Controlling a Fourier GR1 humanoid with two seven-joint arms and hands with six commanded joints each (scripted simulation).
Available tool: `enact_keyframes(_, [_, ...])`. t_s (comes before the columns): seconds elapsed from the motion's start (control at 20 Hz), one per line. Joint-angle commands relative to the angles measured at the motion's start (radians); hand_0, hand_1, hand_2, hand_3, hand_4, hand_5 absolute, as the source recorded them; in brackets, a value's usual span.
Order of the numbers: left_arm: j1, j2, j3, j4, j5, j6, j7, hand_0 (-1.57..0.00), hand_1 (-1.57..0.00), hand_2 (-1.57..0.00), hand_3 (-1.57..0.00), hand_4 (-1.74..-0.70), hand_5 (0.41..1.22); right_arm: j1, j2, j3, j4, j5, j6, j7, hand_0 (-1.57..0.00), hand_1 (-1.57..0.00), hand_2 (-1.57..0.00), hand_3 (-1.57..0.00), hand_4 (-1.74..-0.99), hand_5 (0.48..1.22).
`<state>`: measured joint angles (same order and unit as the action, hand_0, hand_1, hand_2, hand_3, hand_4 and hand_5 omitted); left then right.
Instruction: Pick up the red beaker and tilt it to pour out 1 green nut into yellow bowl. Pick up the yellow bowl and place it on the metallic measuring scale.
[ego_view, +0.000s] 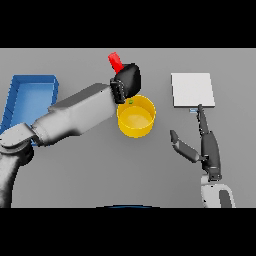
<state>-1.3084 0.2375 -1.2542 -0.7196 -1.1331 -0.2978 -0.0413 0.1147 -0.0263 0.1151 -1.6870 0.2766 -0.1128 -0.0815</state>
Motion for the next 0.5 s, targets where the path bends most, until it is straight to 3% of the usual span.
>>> enact_keyframes(0.0, [-0.008,-0.007,-0.016,0.007,-0.007,0.001,-0.006,-1.57,-1.57,-1.57,-1.57,-1.73,1.221,0.002,-0.003,0.000,0.002,-0.005,0.007,-0.003,0.00,0.00,0.00,0.00,-1.206,0.591])
enact_keyframes(0.35, [-0.130,0.040,-0.028,0.033,0.020,0.033,-0.066,-1.57,-1.57,-1.57,-1.57,-1.73,1.221,-0.012,0.002,0.001,0.019,0.012,-0.009,-0.006,0.00,0.00,0.00,0.00,-1.209,0.592])
enact_keyframes(0.4, [-0.157,0.046,-0.012,0.057,0.035,0.049,-0.073,-1.57,-1.57,-1.57,-1.49,-1.73,1.221,0.001,0.005,0.011,0.007,0.018,-0.009,-0.027,0.00,0.00,0.00,0.00,-1.203,0.592])
enact_keyframes(0.45, [-0.194,0.063,0.006,0.074,0.049,0.053,-0.077,-1.57,-1.57,-1.40,-1.51,-1.68,1.221,-0.013,0.000,0.004,0.012,0.019,-0.012,-0.015,0.00,0.00,0.00,0.00,-1.201,0.592])
